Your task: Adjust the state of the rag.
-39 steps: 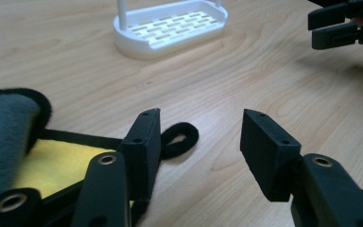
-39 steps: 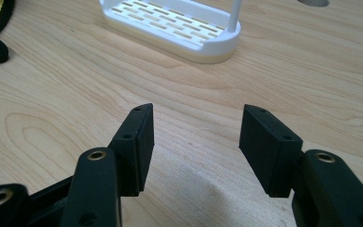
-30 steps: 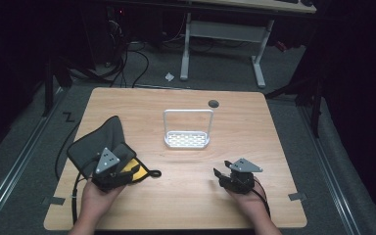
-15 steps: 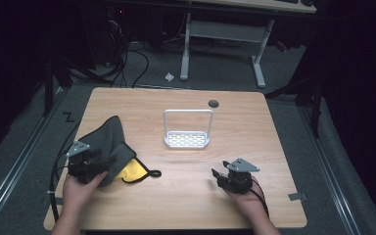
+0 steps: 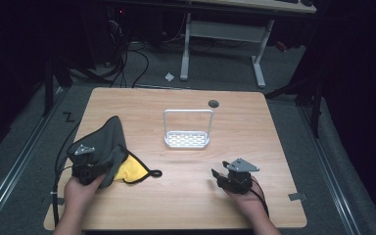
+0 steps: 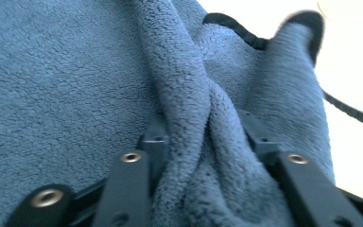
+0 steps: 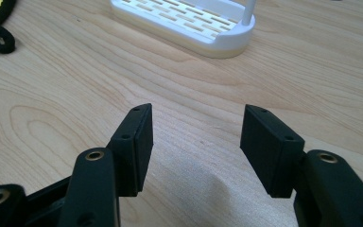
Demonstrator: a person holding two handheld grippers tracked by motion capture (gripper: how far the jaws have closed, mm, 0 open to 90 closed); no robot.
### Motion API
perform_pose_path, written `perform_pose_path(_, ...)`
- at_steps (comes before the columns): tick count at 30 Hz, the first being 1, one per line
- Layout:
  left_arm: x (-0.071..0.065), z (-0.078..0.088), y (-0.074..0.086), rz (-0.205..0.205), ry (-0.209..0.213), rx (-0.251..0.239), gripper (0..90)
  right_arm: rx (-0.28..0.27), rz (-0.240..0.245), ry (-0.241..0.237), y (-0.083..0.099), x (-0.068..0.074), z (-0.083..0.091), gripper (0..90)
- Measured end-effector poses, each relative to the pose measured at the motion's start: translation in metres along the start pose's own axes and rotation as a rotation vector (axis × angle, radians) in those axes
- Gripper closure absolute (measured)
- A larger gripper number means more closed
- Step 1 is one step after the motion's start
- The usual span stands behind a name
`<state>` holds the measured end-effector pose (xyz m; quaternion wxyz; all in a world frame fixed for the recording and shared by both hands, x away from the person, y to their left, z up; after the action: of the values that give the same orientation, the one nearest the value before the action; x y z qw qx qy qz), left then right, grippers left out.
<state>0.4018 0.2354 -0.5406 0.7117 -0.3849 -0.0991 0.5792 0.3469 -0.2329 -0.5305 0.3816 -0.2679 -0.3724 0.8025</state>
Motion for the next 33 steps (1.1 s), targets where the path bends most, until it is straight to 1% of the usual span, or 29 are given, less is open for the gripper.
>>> perform_pose_path(3, -0.012, 0.002, 0.004, -0.049, 0.009, 0.017, 68.9, -0.004, 0.000, 0.000, 0.000, 0.000, 0.001, 45.5)
perform_pose_path(7, -0.032, 0.004, 0.014, -0.087, 0.062, 0.042, 70.0, -0.008, 0.000, -0.001, -0.001, 0.000, 0.002, 45.7)
perform_pose_path(11, -0.055, 0.005, 0.024, -0.136, 0.094, 0.062, 70.3, -0.013, 0.003, -0.004, -0.002, 0.001, 0.002, 45.9)
perform_pose_path(16, -0.080, 0.003, 0.033, -0.161, 0.124, 0.070, 70.3, -0.021, 0.015, -0.012, -0.003, 0.004, 0.004, 46.3)
perform_pose_path(19, -0.092, 0.000, 0.037, -0.171, 0.148, 0.065, 70.2, -0.031, 0.024, -0.025, -0.005, 0.009, 0.005, 46.8)
perform_pose_path(22, -0.104, -0.002, 0.041, -0.175, 0.166, 0.064, 70.1, -0.038, 0.035, -0.037, -0.009, 0.017, 0.007, 46.8)
perform_pose_path(25, -0.116, -0.005, 0.043, -0.172, 0.183, 0.063, 69.6, -0.055, 0.044, -0.075, -0.013, 0.029, 0.008, 46.6)
perform_pose_path(27, -0.123, -0.008, 0.045, -0.164, 0.199, 0.060, 69.4, -0.058, 0.062, -0.099, -0.016, 0.039, 0.008, 46.6)
perform_pose_path(30, -0.136, -0.012, 0.047, -0.178, 0.202, 0.058, 67.7, -0.059, 0.096, -0.140, -0.019, 0.055, 0.006, 46.6)
perform_pose_path(32, -0.142, -0.014, 0.047, -0.176, 0.216, 0.054, 66.8, -0.056, 0.127, -0.163, -0.021, 0.066, 0.005, 46.7)
perform_pose_path(33, -0.146, -0.016, 0.047, -0.178, 0.223, 0.057, 65.9, -0.051, 0.132, -0.174, -0.021, 0.072, 0.004, 46.7)
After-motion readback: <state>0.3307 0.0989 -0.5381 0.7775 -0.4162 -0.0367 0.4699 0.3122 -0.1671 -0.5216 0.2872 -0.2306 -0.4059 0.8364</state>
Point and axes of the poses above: each handheld gripper's, and its own axes: z roughly backward along the jaws, y roughly out of its underside, x roughly to its left, the point moved 2 cm from there along -z, roughly forward along the jaws, and after that the axes turned 7 degrees about z, right-handed, at the moved point
